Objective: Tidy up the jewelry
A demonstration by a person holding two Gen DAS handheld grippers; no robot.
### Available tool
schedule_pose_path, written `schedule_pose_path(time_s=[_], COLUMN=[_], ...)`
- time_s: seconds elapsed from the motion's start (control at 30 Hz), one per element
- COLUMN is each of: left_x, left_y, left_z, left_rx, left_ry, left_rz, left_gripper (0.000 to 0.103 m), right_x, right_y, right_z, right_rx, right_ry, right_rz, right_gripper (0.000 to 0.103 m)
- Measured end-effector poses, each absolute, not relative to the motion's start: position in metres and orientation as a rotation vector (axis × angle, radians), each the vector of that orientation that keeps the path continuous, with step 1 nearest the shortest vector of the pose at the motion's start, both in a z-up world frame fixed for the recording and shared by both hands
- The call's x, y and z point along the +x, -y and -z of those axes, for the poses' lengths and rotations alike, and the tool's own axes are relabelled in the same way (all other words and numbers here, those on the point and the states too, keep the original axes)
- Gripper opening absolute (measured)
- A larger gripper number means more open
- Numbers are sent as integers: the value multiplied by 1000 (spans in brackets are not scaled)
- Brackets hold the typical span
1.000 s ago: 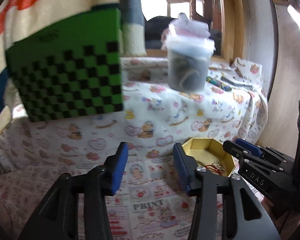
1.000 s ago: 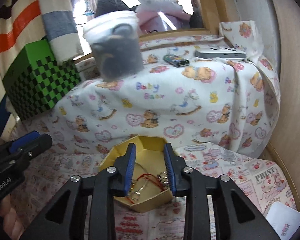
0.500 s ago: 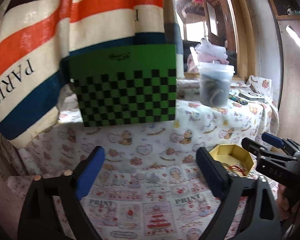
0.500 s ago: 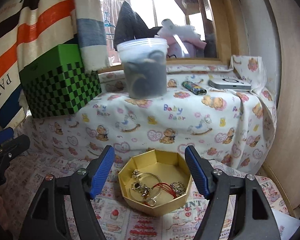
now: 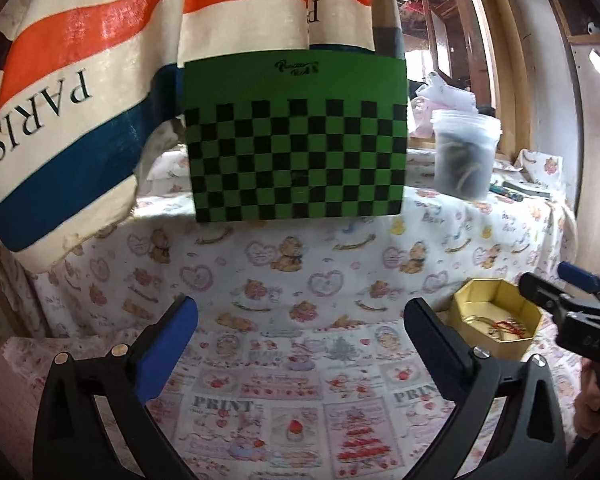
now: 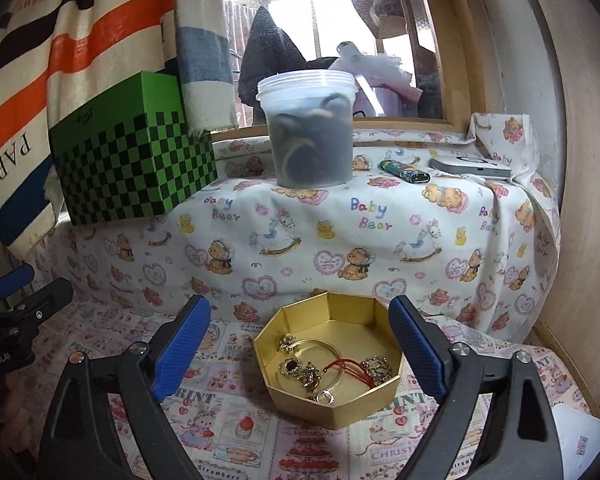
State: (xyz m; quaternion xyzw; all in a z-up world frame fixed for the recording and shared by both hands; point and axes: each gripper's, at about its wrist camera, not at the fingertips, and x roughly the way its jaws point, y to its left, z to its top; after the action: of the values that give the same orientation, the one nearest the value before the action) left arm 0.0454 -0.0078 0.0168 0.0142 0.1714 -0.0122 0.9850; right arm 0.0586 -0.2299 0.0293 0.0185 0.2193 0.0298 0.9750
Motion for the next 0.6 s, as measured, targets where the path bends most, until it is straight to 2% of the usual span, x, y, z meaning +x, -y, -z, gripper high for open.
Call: schedule_pose_path(time_s=[0.07,0.6], left_x=[47,39], left_y=[4,6], left_z=[-14,-6], left_rx=[12,21], left_ry=[-337,-294], left_rz=[18,20], left_gripper=[102,102], right_x=[56,55], right_y=[230,227], right_z=[-28,-25], right_rx=[37,1], right_ry=[-407,-388], right_rz=[-58,-2], right_gripper=[103,103])
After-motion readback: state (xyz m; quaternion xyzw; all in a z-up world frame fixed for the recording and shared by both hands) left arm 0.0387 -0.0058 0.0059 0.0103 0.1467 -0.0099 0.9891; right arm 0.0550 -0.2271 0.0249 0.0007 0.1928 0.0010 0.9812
